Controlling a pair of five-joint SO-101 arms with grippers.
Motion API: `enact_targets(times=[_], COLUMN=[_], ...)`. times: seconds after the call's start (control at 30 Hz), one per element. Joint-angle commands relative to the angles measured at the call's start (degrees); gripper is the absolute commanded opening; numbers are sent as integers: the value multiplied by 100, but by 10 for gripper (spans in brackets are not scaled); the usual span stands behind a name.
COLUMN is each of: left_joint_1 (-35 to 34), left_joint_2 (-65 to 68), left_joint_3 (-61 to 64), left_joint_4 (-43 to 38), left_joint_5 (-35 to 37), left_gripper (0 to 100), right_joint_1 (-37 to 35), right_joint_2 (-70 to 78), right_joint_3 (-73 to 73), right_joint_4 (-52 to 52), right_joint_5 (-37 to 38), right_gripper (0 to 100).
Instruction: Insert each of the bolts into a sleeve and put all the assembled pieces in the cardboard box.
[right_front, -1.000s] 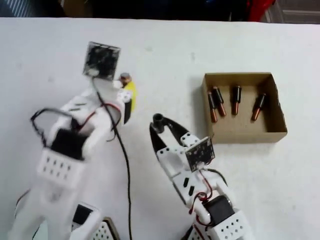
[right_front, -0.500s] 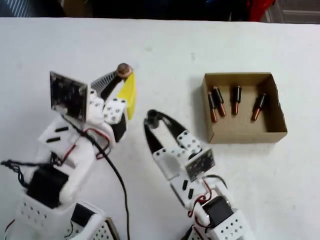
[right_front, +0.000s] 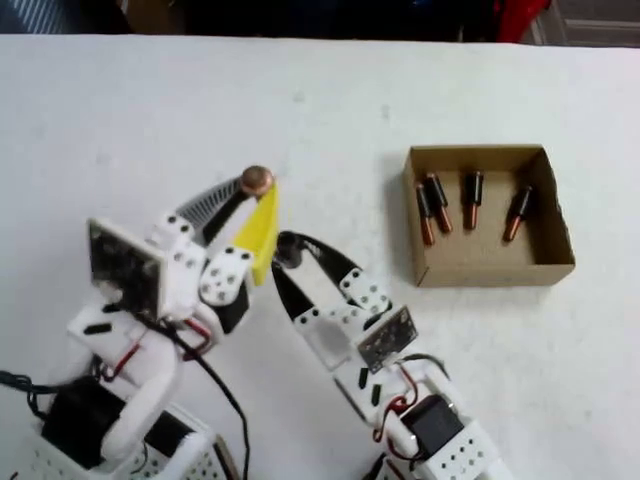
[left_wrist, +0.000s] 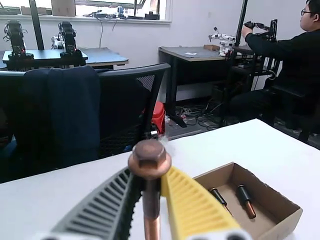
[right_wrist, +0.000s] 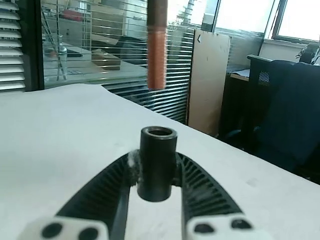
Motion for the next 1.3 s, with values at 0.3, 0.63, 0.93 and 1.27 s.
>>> enact_targets(times=[0.3,0.63,0.93,1.27], left_joint_1=[40,40,40,40], left_joint_2=[-154,-154,-136,-154], left_joint_3=[360,387,396,888], left_joint_4=[-229,-273,-308,-624], left_joint_5=[378,598,1020,1037], left_gripper=[23,23,23,23], right_joint_1=[66,57,57,75], right_joint_2=[-57,-57,-57,-57], right_joint_3=[53,53,53,53], right_joint_4=[31,48,57,57], right_joint_5=[79,79,79,88], right_gripper=[16,16,16,16])
